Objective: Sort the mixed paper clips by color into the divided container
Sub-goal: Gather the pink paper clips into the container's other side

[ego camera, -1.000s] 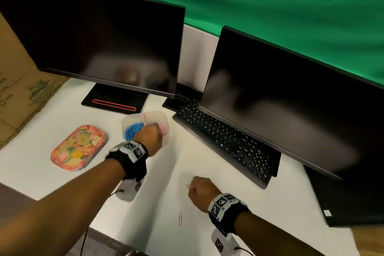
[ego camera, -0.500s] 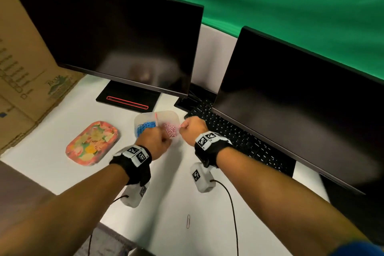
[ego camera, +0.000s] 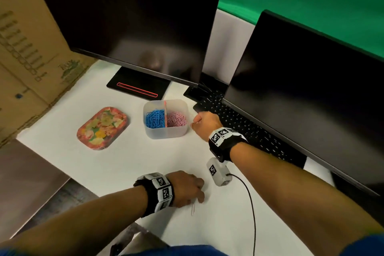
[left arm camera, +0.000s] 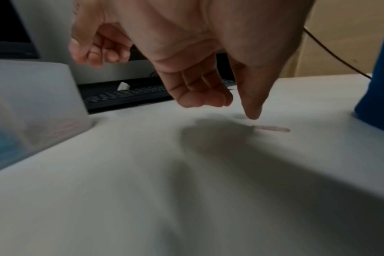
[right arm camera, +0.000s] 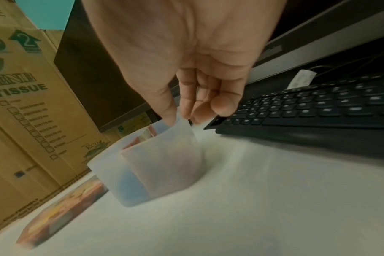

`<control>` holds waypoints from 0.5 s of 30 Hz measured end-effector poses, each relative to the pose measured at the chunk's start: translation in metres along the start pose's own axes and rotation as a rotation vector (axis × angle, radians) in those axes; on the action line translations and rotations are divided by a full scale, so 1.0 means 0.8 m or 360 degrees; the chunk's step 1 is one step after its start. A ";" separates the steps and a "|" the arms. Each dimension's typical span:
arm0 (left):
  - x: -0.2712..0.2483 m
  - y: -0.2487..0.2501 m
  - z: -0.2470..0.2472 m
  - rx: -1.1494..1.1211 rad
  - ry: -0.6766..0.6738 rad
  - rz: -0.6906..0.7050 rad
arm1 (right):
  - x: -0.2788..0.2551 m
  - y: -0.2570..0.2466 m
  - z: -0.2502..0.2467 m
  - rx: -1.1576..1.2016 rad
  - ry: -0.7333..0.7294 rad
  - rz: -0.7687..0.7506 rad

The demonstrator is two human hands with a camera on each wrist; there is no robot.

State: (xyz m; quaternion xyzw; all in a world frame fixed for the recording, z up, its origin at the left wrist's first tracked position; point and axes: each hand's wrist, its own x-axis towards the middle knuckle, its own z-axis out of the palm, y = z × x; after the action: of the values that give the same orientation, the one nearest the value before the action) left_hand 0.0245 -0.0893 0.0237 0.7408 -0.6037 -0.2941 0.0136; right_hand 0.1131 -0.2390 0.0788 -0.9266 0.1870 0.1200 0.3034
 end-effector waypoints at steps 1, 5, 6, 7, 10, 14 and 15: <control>0.002 0.002 0.003 0.0035 -0.0010 0.0052 | -0.005 0.009 0.001 0.0002 -0.0012 0.0019; 0.006 0.008 0.019 0.0168 -0.0026 0.0158 | -0.024 0.045 0.010 0.0018 -0.0047 0.0052; 0.006 0.010 0.022 0.0184 -0.0029 0.0137 | -0.027 0.052 0.012 0.0028 -0.0041 0.0052; 0.007 0.011 0.025 0.0176 -0.0042 0.0109 | -0.030 0.058 0.014 0.0040 -0.0029 0.0049; 0.006 0.012 0.028 0.0145 -0.0128 -0.0045 | -0.037 0.069 0.018 0.0081 -0.0002 0.0051; -0.005 0.000 0.004 -0.0067 0.0164 -0.0452 | -0.042 0.071 0.018 0.0216 0.0079 0.0009; -0.012 -0.010 -0.010 -0.0205 0.0402 -0.0590 | -0.042 0.069 0.016 0.0256 0.0123 -0.0005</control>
State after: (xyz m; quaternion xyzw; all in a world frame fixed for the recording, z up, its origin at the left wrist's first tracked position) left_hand 0.0344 -0.0812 0.0308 0.8676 -0.4309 -0.2345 0.0820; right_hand 0.0586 -0.2630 0.0512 -0.9035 0.2060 0.0684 0.3696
